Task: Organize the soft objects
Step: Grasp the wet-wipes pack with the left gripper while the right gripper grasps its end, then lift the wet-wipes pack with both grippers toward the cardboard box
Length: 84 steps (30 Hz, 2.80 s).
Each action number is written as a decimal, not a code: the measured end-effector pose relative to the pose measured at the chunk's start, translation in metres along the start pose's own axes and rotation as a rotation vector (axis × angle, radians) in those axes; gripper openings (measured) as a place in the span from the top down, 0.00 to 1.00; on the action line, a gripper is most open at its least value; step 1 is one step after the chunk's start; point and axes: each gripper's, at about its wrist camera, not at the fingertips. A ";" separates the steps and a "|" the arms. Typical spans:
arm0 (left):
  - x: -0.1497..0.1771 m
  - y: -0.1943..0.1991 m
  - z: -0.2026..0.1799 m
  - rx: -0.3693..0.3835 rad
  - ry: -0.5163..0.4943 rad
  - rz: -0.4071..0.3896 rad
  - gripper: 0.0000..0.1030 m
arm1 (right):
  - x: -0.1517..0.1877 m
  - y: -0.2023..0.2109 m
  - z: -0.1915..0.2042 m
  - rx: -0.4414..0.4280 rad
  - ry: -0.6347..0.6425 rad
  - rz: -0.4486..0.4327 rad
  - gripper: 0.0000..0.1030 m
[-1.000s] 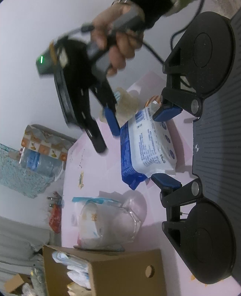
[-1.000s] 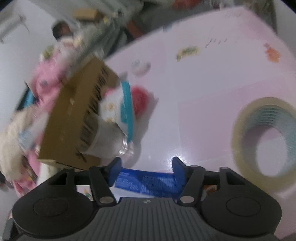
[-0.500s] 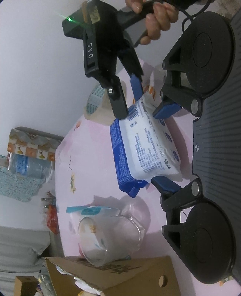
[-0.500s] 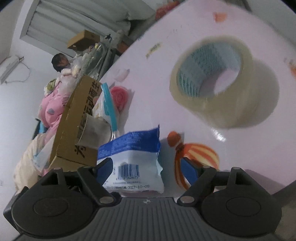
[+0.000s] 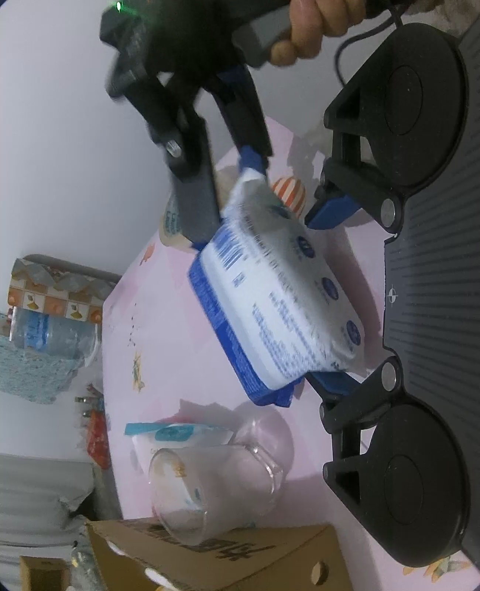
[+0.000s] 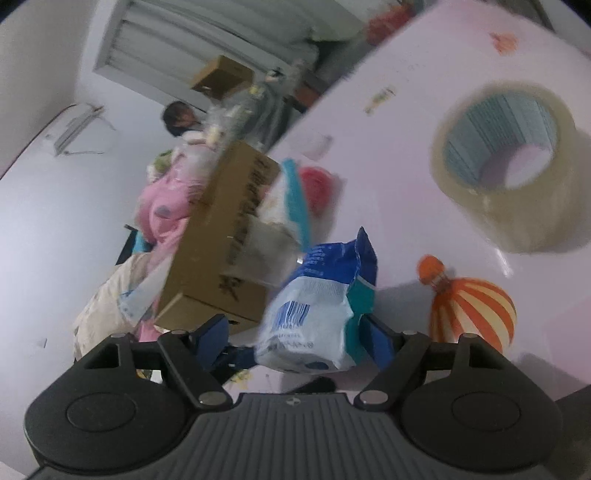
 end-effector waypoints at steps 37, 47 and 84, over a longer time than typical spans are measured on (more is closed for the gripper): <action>0.037 0.051 0.054 0.077 0.278 0.005 0.22 | -0.017 -0.081 0.121 -0.256 0.336 0.132 0.35; 0.050 0.066 0.076 0.023 0.386 -0.034 0.23 | -0.013 -0.100 0.116 -0.242 0.346 0.176 0.36; 0.019 0.048 0.073 0.053 0.362 -0.021 0.28 | -0.010 -0.092 0.014 -0.159 0.055 0.186 0.45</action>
Point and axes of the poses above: each gripper's, at about its wrist camera, not at the fingertips, and y roughly against the way its jaws point, z to its left, x to its underside, and after that the axes turned 8 degrees about y, right-handed
